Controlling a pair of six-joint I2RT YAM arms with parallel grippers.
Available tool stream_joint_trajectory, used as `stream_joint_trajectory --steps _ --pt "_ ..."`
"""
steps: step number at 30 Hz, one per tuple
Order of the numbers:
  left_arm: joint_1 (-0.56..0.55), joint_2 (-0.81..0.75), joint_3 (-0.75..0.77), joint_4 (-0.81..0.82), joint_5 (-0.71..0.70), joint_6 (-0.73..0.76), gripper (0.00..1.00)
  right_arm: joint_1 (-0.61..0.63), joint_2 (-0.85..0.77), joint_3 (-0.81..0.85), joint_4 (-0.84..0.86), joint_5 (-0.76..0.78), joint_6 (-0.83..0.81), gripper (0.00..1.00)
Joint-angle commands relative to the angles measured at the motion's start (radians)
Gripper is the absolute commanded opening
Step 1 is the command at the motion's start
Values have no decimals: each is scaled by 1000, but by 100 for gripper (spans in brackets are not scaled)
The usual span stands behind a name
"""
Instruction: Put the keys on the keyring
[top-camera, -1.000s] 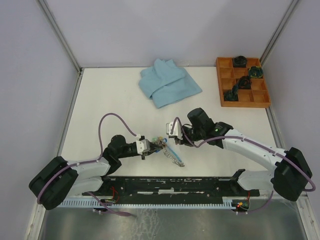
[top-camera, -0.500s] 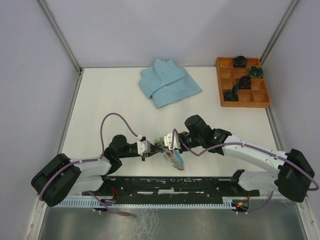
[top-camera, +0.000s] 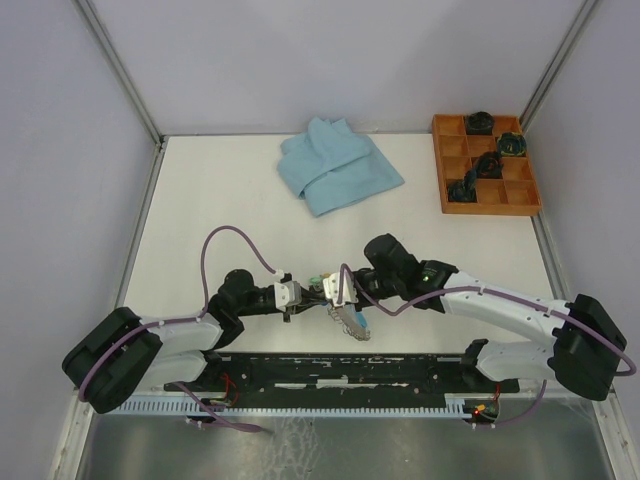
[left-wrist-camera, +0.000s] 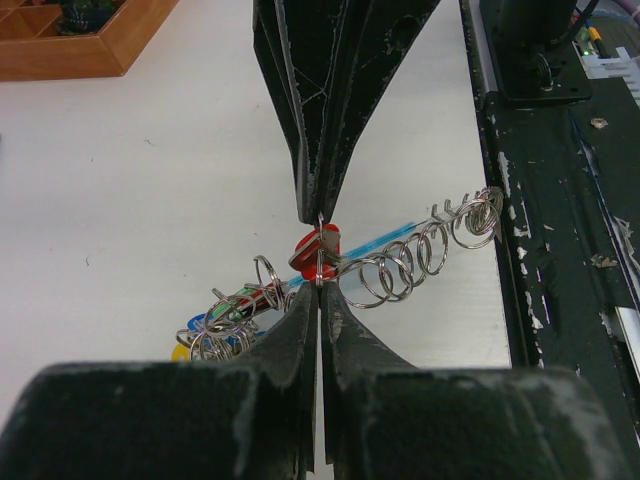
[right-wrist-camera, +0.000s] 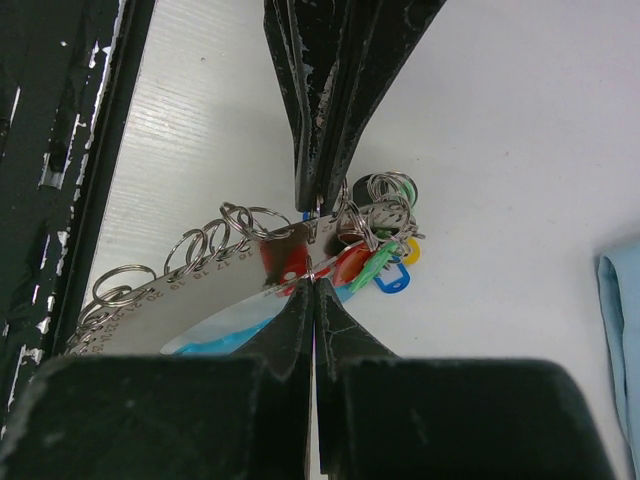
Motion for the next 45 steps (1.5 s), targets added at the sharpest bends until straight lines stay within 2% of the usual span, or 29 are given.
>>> stream_joint_trajectory --steps 1,45 --pt "4 -13 31 68 20 36 3 9 10 10 45 6 -5 1" --pt "4 -10 43 46 25 28 3 25 19 26 76 -15 32 1"
